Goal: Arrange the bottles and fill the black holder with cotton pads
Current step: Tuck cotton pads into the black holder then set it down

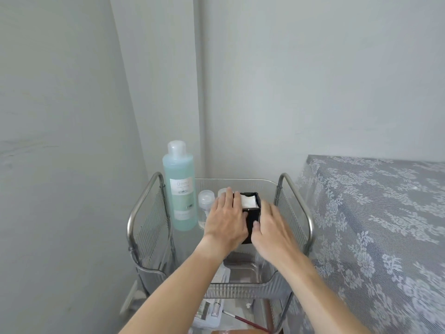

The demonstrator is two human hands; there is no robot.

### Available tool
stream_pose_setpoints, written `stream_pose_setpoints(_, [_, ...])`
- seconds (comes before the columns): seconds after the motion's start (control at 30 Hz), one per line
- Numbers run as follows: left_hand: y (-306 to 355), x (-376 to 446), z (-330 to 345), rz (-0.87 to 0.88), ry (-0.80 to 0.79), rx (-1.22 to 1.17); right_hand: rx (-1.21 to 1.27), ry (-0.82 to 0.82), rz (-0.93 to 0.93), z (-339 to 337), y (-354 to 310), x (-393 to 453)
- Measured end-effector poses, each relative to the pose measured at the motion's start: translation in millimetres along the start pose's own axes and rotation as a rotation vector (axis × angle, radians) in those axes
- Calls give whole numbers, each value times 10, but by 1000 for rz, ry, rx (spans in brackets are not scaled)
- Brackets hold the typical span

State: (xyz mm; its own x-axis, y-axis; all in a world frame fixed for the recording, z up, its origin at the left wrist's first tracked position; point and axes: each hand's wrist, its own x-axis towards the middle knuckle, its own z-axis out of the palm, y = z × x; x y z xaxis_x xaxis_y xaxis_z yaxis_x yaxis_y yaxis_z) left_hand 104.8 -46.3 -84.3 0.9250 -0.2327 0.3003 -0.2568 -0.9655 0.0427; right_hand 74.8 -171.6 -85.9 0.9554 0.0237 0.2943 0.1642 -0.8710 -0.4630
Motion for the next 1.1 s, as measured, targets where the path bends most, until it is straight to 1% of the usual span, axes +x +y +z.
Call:
stream_pose_setpoints(0.03, [36, 39, 7, -2, -13, 16, 1, 5, 41, -11, 16, -18])
stream_pose_setpoints(0.1, [101, 118, 30, 1, -38, 44, 8, 74, 106, -49, 28, 6])
stream_pose_setpoints(0.17, [137, 165, 60, 10, -50, 59, -49, 125, 139, -95, 39, 36])
stream_pose_setpoints(0.23, [139, 208, 94, 15, -59, 47, -109, 70, 160, -115, 62, 54])
stream_pose_setpoints(0.33, [107, 328, 126, 25, -62, 4, -117, -124, 154, -60, 74, 65])
stream_pose_setpoints(0.4, [96, 423, 142, 40, -53, 0, -154, -218, 99, 13, 59, 63])
stream_pose_setpoints(0.47, [101, 495, 157, 34, -62, -2, -225, -266, 16, 109, 51, 55])
stream_pose_setpoints(0.57, [104, 609, 144, 26, -64, -27, -219, -279, -16, 165, 50, 67])
stream_pose_setpoints(0.73, [84, 681, 105, 53, -92, -80, -191, -282, 42, 97, 130, 139])
stream_pose_setpoints(0.77, [70, 637, 108, 59, -87, -120, -190, -296, 54, 92, 148, 137])
stream_pose_setpoints(0.87, [-15, 409, 129, 71, -4, -281, -192, -331, 63, 107, 171, 131])
stream_pose_setpoints(1.0, [-159, 72, 163, -12, 83, -338, -182, -325, 31, 97, 162, 162])
stream_pose_setpoints(1.1, [-223, -171, 208, -72, 72, -316, -195, -314, -21, 86, 202, 163])
